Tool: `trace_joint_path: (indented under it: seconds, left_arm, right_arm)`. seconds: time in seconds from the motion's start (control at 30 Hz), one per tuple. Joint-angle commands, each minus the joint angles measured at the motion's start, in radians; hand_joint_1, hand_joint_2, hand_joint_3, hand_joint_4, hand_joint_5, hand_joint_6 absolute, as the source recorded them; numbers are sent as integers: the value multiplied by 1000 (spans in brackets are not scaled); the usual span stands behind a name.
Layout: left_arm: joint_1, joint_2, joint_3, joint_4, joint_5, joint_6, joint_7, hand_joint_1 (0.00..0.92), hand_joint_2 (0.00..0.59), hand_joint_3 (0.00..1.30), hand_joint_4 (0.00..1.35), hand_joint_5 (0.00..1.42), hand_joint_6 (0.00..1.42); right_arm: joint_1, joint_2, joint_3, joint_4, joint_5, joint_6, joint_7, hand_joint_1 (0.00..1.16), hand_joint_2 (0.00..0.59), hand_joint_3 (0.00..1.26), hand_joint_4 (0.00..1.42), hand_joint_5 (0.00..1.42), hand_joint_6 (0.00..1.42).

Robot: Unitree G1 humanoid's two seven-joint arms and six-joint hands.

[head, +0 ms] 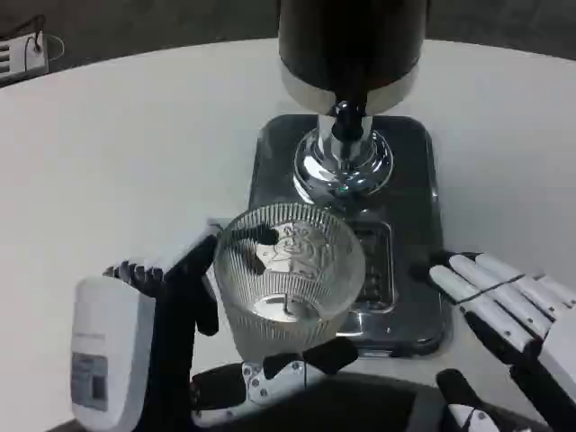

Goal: Grasp the cup under the faucet to collect the drink, then remove the cup.

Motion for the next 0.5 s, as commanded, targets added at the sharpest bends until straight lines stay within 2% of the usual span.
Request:
trace_joint_path:
  seconds: [0.03,0.5]
  left_arm:
    - [4,-4,2,-17,-4,-22,16,791,0,1072,1136,1219,1324]
    - [11,-8,7,-24,-2,-21,18,790,0,1071,1136,1219,1323]
  right_arm:
    - [20,5,-7,-23,2,-2,-6,142,527,117,106,144,286]
    - [29,6,-5,-29,4,2,-4,144,527,117,106,145,286]
